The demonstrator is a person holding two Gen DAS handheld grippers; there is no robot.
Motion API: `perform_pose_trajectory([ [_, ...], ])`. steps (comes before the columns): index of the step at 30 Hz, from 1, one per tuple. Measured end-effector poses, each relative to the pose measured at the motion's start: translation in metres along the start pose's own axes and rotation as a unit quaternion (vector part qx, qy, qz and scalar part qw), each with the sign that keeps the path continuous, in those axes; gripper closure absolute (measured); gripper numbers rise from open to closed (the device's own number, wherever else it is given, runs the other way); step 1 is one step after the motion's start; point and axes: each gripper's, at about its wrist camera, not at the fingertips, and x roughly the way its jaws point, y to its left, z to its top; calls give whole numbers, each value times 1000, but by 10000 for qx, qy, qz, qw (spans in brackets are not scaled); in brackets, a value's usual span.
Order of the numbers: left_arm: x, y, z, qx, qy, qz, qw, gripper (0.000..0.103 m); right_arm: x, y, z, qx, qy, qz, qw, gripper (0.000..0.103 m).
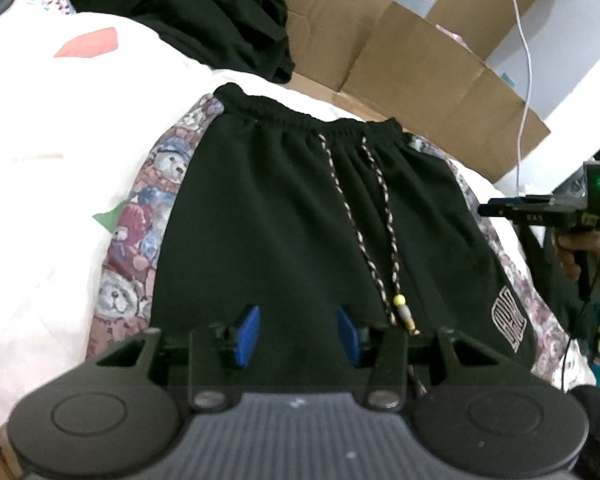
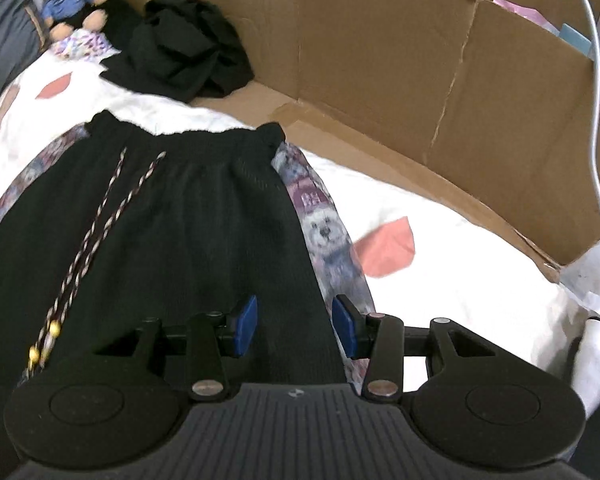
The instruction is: Fold clothes
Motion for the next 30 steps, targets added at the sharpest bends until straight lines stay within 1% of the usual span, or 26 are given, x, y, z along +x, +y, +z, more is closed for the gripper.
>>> perform_pose_trajectory([
  [2, 3, 1, 1, -42, -69, -42, 10000, 57, 4, 8, 6, -157, -130, 92, 9998, 57],
  [3, 3, 1, 1, -29, -80, -53, 9999, 57, 6, 11, 8, -251, -198, 237, 9992, 57],
  [6, 5, -8, 3, 398, -187, -116, 9990, 54, 14, 18, 14, -466, -377, 656, 9960, 57],
  [7, 6, -9, 4, 459, -242, -95, 9986, 51, 19, 16, 16, -339, -356, 753, 9959, 57],
  [9, 8, -9, 8, 523, -318, -42, 9981, 51, 31, 14, 19, -207, -341, 917, 9950, 58],
  [12, 13, -6, 17, 534, -369, 47, 9979, 51, 44, 18, 21, -446, -405, 921, 9939, 64],
  [15, 25, -1, 33, 542, -489, 160, 9972, 52, 54, 17, 24, -386, -478, 942, 9937, 66],
  [16, 29, -1, 38, 569, -523, 160, 9969, 52, 57, 17, 24, -408, -491, 936, 9936, 71],
  [17, 35, -2, 44, 625, -541, 185, 9964, 53, 60, 17, 24, -427, -498, 911, 9937, 72],
  [20, 51, -3, 56, 761, -545, 216, 9954, 53, 70, 14, 26, -409, -486, 727, 9953, 72],
  [24, 72, 1, 68, 823, -531, 349, 9946, 53, 79, -2, 26, -271, -449, 372, 9979, 72],
  [27, 92, 7, 68, 931, -277, 1064, 9896, 53, 84, -19, 25, -105, -401, 96, 9991, 75],
  [30, 95, 21, 64, 738, -278, 1066, 9912, 53, 87, -30, 21, -30, -365, -143, 9992, 75],
])
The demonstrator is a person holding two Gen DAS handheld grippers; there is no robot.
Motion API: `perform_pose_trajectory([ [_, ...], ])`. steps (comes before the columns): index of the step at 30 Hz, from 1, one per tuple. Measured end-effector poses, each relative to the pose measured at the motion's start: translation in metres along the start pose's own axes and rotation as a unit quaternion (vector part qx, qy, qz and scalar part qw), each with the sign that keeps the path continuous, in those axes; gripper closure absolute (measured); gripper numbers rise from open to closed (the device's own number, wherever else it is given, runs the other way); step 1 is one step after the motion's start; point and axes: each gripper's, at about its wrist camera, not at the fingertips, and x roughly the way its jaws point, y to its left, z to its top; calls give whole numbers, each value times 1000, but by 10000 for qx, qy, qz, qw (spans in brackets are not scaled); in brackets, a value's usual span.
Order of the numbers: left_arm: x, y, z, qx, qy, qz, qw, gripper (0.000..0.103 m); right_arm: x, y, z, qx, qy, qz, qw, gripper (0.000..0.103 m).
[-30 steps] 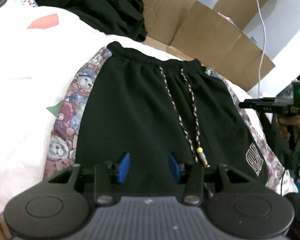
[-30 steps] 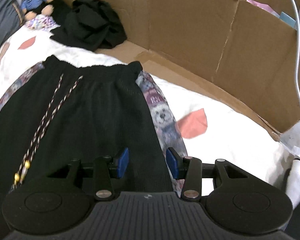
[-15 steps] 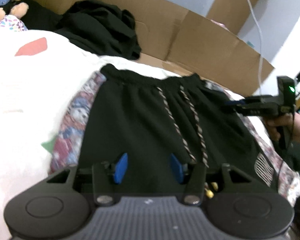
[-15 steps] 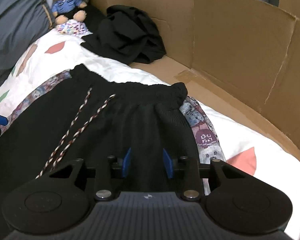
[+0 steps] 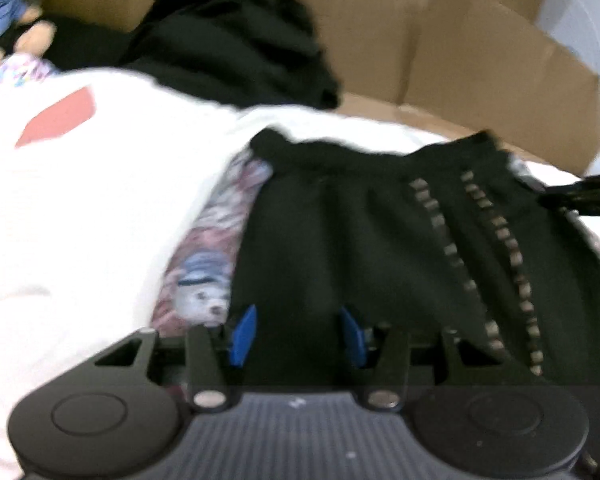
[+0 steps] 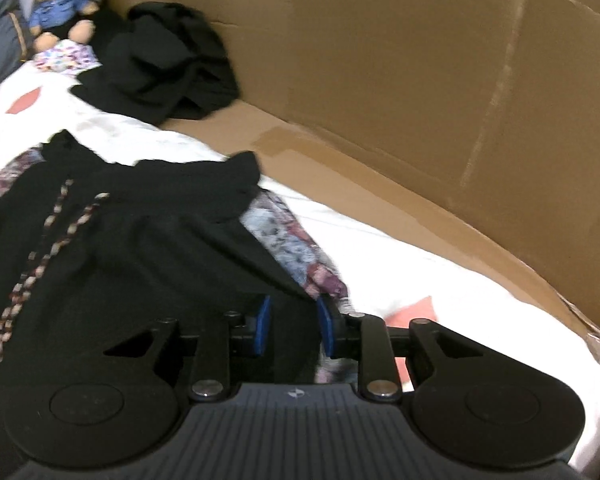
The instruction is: Fold clothes
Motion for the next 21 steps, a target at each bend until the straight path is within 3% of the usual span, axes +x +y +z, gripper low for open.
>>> perform_pose_trajectory([
  [6, -18, 7, 1, -42, -249, 71, 9997, 54, -9, -7, -7, -61, -41, -97, 9999, 74],
  [10, -29, 3, 16, -40, -643, -26, 9979, 55, -21, -5, -3, -62, -235, -140, 9996, 73],
  [12, -26, -3, 26, 173, -678, 35, 9975, 56, -24, -2, 2, -134, -363, -72, 9992, 73],
  [16, -7, -12, 47, 151, -648, -189, 9976, 73, -23, 12, 17, -313, -547, 128, 9979, 74],
  [21, 19, -27, 51, 353, -496, -260, 9978, 74, -5, 34, 31, -513, -550, 371, 9965, 74],
])
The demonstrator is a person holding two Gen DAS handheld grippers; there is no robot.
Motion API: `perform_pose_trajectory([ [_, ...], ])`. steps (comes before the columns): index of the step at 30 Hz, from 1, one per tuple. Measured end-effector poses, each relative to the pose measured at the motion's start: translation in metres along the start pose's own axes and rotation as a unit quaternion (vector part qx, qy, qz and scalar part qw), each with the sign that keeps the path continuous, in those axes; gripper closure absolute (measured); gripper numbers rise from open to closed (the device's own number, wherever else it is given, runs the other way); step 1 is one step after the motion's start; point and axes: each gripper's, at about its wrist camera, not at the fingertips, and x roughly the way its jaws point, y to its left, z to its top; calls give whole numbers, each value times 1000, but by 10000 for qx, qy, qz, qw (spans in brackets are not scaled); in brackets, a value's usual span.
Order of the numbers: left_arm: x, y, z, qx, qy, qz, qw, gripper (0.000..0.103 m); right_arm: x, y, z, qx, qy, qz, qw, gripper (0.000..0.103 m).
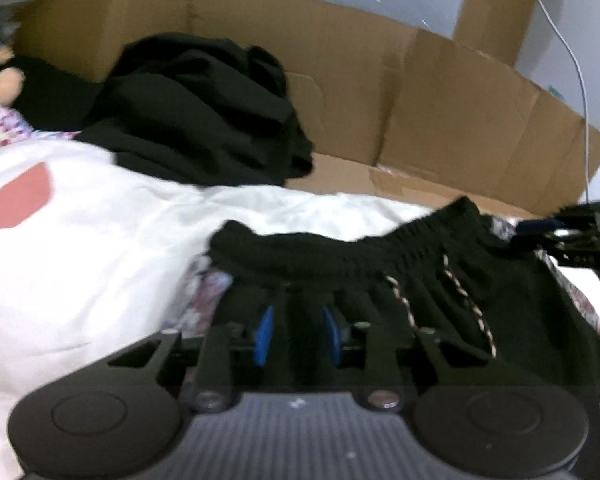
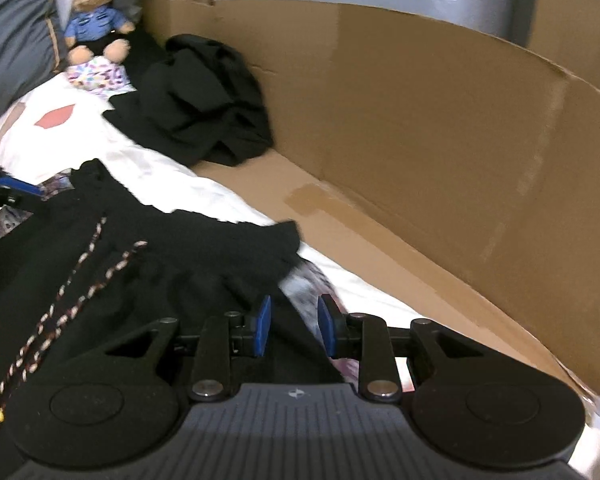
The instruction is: Fold clothes
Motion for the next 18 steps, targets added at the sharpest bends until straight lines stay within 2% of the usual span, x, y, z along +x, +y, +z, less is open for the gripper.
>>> perform_pose_trajectory([
  [3, 13, 9, -10, -132, 171, 130, 9997, 78, 16, 9, 1, -127, 135, -2, 9998, 74],
  [7, 16, 19, -18, -33, 86, 99, 9999, 82, 30, 3, -6, -106, 298, -364, 9988, 75],
  [13, 4, 24, -17, 38, 1, 260, 9997, 80, 27, -12, -15, -64, 279, -612, 9977, 75],
  [15, 2, 26, -17, -58, -29, 378, 9993, 87, 25, -13, -16, -31, 304, -750, 9967, 74],
  [18, -8, 31, -19, -193, 4, 572, 9982, 87, 16, -15, -19, 38, 361, -889, 9954, 74],
])
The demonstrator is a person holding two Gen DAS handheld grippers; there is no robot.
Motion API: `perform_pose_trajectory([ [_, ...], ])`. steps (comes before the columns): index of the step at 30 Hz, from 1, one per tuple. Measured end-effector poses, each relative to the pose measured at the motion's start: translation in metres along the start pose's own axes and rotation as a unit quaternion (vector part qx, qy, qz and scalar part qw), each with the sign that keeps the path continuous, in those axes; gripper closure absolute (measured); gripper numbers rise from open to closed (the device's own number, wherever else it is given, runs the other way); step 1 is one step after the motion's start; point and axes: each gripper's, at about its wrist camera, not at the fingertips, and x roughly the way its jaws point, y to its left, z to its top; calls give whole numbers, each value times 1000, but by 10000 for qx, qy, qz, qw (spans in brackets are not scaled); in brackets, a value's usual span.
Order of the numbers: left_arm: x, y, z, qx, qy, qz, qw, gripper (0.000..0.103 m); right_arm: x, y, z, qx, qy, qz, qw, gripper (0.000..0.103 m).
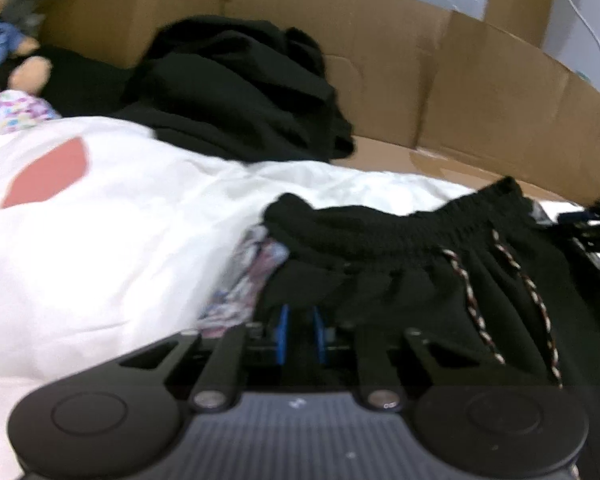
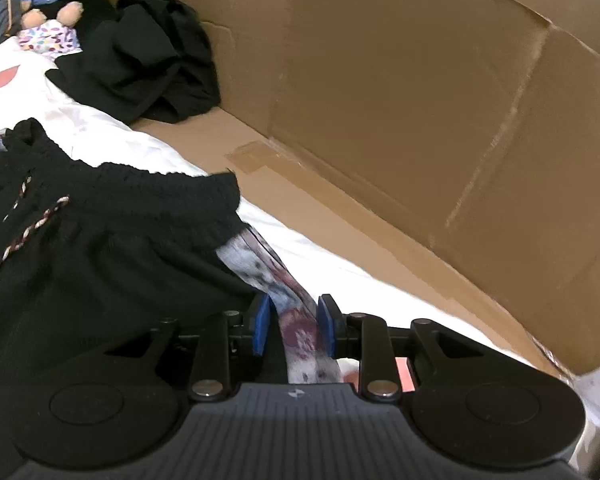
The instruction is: Fold clothes
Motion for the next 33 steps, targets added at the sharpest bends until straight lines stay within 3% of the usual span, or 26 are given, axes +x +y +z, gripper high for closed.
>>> perform_pose_trajectory([
  [8, -26, 8, -18, -332, 428, 80, 9985, 80, -38, -5, 0, 42, -4, 25, 10000, 73],
  [14, -51, 7, -26, -278, 498, 94, 9983, 67, -59, -12, -1, 379, 272, 186, 9987, 72],
  [21, -72, 5, -32, -340, 590, 179, 9975, 60, -80, -8, -13, 464, 530, 256, 9972, 71],
  [25, -87, -6, -42, -111, 711, 189, 9972, 23, -90, -2, -22, 497, 655, 306, 9961, 62],
  [28, -98, -11, -46, 110, 742, 145, 9971, 20, -98, 6, -33, 483, 774, 374, 9951, 62],
  [33, -115, -9, -54, -103, 698, 148, 9974, 10, -114, 20, -50, 531, 998, 474, 9925, 62],
])
